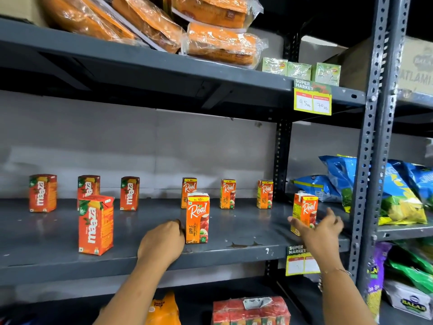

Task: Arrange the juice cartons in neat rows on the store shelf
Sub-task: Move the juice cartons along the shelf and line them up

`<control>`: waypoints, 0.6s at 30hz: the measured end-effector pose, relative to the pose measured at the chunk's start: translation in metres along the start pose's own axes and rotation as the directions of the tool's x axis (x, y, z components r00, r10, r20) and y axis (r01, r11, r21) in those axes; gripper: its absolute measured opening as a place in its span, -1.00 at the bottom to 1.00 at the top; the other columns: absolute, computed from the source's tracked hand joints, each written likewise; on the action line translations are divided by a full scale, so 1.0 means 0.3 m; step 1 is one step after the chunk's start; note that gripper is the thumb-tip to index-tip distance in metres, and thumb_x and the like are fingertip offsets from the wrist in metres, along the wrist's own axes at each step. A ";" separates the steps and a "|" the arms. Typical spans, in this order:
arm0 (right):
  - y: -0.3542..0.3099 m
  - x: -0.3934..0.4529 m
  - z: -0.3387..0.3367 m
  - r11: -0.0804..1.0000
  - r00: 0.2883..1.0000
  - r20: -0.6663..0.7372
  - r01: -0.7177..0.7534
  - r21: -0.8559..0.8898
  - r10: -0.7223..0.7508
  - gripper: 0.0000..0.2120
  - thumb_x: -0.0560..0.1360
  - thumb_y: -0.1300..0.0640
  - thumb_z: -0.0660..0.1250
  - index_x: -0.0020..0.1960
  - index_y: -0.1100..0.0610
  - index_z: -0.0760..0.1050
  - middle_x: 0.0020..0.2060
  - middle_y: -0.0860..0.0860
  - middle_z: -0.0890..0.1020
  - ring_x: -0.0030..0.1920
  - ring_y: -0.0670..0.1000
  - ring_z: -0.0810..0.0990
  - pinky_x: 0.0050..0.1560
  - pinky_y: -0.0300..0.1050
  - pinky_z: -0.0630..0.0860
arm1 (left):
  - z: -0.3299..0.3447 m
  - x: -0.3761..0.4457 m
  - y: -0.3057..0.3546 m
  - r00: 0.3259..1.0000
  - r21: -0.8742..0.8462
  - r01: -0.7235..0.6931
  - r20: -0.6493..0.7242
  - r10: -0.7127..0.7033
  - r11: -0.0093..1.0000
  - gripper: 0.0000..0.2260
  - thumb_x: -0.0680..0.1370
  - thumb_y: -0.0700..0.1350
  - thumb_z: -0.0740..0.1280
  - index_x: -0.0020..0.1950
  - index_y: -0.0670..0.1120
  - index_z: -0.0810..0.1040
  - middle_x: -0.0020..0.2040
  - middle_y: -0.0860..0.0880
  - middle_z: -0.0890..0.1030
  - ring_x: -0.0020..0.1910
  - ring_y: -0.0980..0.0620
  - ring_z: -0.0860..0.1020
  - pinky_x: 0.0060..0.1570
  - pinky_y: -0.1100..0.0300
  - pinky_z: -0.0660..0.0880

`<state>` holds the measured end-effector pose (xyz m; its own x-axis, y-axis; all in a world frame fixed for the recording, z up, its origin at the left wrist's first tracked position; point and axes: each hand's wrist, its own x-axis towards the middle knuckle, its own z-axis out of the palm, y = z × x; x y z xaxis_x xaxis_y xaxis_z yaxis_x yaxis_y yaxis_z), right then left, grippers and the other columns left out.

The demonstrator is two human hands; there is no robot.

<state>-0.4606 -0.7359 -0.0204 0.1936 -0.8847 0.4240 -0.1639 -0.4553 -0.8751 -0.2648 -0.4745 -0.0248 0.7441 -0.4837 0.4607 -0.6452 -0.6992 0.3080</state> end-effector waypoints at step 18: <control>-0.771 -0.732 0.372 0.533 0.627 0.035 0.631 0.564 -0.779 -0.56 0.57 0.00 0.12 0.44 -0.07 0.31 0.32 -0.45 0.21 0.49 -0.32 0.09 0.41 -0.39 0.13 | -0.404 -0.197 -0.224 0.811 -0.375 -0.309 -0.584 0.036 0.874 -0.53 0.56 -0.25 0.07 0.47 -0.01 0.21 0.50 0.05 0.25 0.51 0.19 0.04 0.47 0.16 0.12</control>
<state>-0.3572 -0.4252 0.0630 0.2825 -0.1963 0.9390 0.5802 -0.7445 -0.3302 -0.2863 -0.3351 0.0282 0.4792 -0.1095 0.8709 -0.8586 -0.2643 0.4392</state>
